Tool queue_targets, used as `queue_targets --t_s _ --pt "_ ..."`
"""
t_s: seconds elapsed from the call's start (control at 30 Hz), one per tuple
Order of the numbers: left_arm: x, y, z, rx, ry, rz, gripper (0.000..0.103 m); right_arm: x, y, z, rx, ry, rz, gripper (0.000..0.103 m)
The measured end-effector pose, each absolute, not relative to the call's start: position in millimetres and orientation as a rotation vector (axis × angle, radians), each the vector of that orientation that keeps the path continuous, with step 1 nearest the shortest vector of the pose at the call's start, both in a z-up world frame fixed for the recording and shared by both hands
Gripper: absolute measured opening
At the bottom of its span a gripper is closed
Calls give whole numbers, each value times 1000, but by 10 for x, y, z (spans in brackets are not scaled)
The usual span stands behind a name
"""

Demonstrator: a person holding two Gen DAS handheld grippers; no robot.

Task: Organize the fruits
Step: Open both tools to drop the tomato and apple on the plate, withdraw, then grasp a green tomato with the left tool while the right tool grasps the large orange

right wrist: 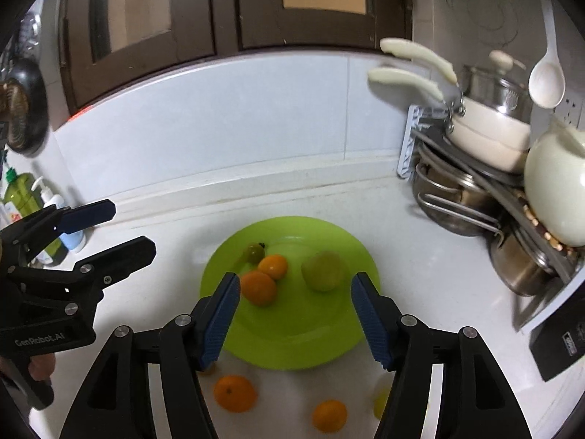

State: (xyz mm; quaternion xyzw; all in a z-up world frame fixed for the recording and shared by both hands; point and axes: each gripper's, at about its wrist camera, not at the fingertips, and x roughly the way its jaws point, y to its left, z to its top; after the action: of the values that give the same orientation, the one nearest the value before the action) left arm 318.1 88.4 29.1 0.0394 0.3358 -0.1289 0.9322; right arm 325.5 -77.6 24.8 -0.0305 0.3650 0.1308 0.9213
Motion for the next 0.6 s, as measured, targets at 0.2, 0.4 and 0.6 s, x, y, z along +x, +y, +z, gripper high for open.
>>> queue_targets --t_s 0.2,0.4,0.6 --pt "2896 1006 395 76 654 -256 86 2971 -743 349 -82 704 265 67" --pt "2660 1076 425 96 627 -261 89 2678 -685 411 -83 668 268 67" --pt "2450 1137 413 113 620 -271 89 2428 -606 429 -95 639 252 67"
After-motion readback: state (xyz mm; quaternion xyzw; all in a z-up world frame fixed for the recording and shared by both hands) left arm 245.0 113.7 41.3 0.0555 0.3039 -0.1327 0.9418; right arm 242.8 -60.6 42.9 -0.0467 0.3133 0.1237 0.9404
